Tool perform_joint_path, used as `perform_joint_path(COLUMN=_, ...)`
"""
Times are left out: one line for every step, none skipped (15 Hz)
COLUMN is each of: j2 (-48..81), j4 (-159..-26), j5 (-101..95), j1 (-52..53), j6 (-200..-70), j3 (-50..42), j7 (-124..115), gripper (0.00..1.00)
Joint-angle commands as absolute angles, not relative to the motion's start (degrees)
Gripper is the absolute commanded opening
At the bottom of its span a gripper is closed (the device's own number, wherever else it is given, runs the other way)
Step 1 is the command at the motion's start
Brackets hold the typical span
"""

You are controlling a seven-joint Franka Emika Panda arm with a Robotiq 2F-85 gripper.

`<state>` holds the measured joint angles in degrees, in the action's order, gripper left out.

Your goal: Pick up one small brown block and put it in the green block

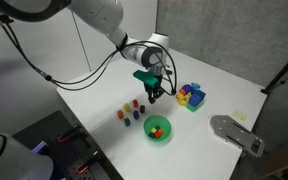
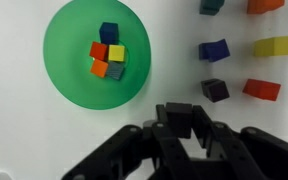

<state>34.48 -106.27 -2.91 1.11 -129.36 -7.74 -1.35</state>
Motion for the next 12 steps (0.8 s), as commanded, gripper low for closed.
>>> perform_joint_path(j2=33.1, j4=-107.3, j5=-6.6, j1=-0.3, j6=-125.5, j3=-9.8, j7=-5.0, gripper=0.11)
perform_joint_path(j2=33.6, j4=-107.2, j5=-7.1, j1=-0.8, j6=-124.9, j3=-10.2, j7=-5.4, gripper=0.11)
perform_joint_path(j2=34.2, j4=-107.2, j5=-7.9, j1=-1.1, j6=-124.8, j3=-10.8, j7=-6.2, gripper=0.11)
perform_joint_path(j2=35.1, j4=-107.0, j5=-8.4, j1=-1.7, j6=-124.5, j3=-11.2, j7=-6.6, gripper=0.11)
perform_joint_path(j2=36.0, j4=-106.8, j5=-8.9, j1=-2.1, j6=-124.5, j3=-11.5, j7=-7.1, gripper=0.11)
perform_joint_path(j2=36.7, j4=-106.9, j5=-9.3, j1=-2.4, j6=-124.6, j3=-11.8, j7=-7.6, gripper=0.11)
perform_joint_path(j2=37.6, j4=-106.9, j5=-9.8, j1=-2.6, j6=-124.7, j3=-12.1, j7=-7.9, gripper=0.11)
perform_joint_path(j2=38.5, j4=-107.0, j5=-10.2, j1=-2.7, j6=-124.9, j3=-12.4, j7=-8.3, gripper=0.11)
perform_joint_path(j2=39.2, j4=-106.9, j5=-10.5, j1=-2.8, j6=-124.7, j3=-12.6, j7=-8.5, gripper=0.11)
perform_joint_path(j2=39.9, j4=-106.9, j5=-10.7, j1=-2.9, j6=-124.6, j3=-12.7, j7=-8.9, gripper=0.11)
perform_joint_path(j2=40.5, j4=-106.8, j5=-10.7, j1=-2.9, j6=-124.4, j3=-12.7, j7=-9.0, gripper=0.11)
perform_joint_path(j2=40.8, j4=-106.7, j5=-10.7, j1=-2.9, j6=-124.2, j3=-12.7, j7=-9.0, gripper=0.56)
